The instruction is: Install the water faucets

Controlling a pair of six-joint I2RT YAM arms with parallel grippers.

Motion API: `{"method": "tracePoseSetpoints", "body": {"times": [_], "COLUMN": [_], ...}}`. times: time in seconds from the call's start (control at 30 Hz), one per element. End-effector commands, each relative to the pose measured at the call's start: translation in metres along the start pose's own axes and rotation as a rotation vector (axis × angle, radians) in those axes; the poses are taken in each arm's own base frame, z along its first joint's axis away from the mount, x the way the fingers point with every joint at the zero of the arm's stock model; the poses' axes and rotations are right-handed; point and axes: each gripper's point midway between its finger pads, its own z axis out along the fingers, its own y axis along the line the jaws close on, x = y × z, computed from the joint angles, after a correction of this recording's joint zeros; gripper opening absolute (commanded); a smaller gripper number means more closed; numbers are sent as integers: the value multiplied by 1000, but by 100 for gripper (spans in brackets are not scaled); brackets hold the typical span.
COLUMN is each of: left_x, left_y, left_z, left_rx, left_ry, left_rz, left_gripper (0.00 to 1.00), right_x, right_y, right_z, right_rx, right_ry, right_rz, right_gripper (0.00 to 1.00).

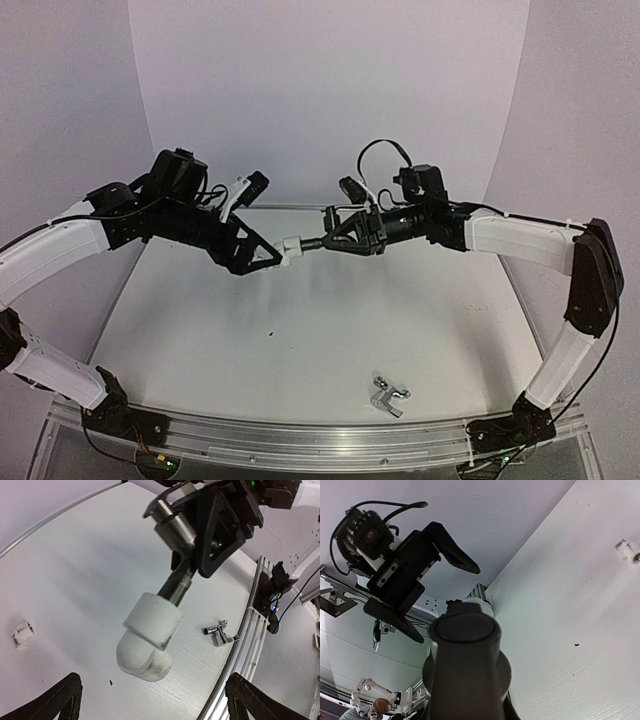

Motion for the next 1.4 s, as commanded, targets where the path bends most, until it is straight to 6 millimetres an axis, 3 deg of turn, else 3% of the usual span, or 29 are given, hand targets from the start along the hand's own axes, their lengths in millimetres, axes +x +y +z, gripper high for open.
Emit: {"method": "tracePoseSetpoints", "body": {"times": [0.0,0.33,0.53,0.77,1.0,1.07,1.2,1.37], "left_x": [-3,4,21,31,23,22,23,24], "left_y": [5,2,3,4,-5,-9,-10,5], "left_z": [6,40,64,77,78,79,81,89], "left_rx": [-103,-160,-197,-212,-176,-155,-145,-125], "left_ry": [65,169,276,333,294,286,282,290], "left_rz": [162,287,346,361,343,331,295,199], "left_gripper": [100,97,92,70,39,34,30,29], "right_x": [8,28,35,38,36,33,15,-20], "right_y": [-5,-4,-5,-4,-9,-11,-22,-55], "right_z": [6,19,25,28,28,27,13,-33], "right_rx": [-37,-70,-78,-79,-51,-43,-7,129], "right_ry": [21,81,103,109,92,84,31,-122], "right_rz": [-19,26,45,47,44,43,42,59], "right_gripper": [0,0,0,0,0,11,52,74]}}
